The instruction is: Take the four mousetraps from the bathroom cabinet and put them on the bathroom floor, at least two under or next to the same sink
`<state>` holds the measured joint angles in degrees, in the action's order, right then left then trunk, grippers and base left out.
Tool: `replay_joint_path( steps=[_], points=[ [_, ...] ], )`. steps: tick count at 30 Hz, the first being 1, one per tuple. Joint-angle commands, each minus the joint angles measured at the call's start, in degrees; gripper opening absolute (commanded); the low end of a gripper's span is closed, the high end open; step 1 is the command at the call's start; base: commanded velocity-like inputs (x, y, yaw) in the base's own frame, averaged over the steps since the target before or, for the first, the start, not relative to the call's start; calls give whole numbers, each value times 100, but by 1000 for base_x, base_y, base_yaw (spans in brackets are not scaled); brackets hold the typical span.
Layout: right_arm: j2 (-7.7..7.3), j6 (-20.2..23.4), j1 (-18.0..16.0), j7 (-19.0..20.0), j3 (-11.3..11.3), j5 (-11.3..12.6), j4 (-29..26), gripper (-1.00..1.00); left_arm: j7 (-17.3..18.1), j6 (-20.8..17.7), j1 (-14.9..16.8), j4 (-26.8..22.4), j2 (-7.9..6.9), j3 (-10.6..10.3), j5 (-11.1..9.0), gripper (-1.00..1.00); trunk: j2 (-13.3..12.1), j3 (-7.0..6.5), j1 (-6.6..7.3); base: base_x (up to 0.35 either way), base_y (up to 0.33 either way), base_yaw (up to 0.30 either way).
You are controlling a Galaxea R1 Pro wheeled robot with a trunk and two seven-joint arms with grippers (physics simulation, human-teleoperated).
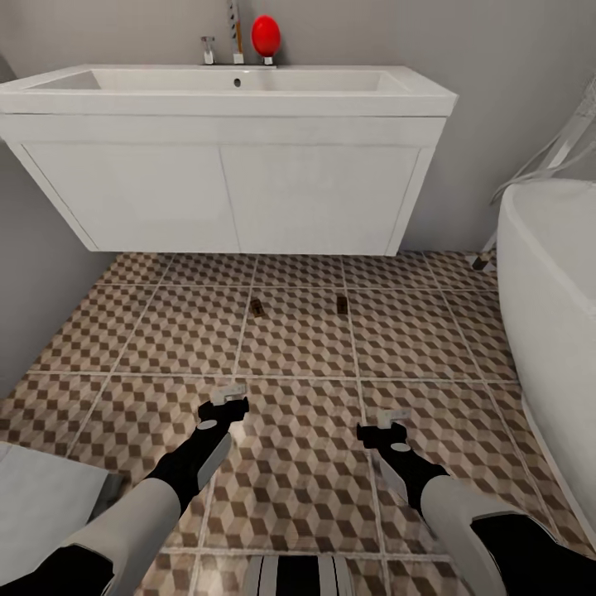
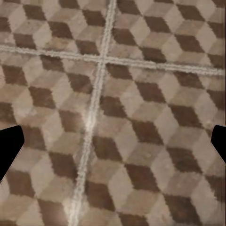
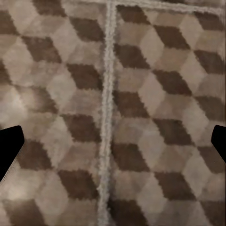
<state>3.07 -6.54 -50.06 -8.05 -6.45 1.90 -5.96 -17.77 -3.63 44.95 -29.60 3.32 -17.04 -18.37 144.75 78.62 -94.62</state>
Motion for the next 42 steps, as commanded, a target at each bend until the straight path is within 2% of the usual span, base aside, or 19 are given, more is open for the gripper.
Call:
replay_joint_path(
  steps=[1, 42],
  points=[
    [0, -14, -3, -30, -45, 21, 7, 100, -52, -25, 1, -12, -6, -45, -44, 100, 0, -19, 3, 0, 0, 0],
    [-7, -26, -3, -39, -36, 21, 7, 100, -52, 30, 2, -28, -14, -45, -35, 100, -55, -927, 109, 0, 0, 0]
  ],
)
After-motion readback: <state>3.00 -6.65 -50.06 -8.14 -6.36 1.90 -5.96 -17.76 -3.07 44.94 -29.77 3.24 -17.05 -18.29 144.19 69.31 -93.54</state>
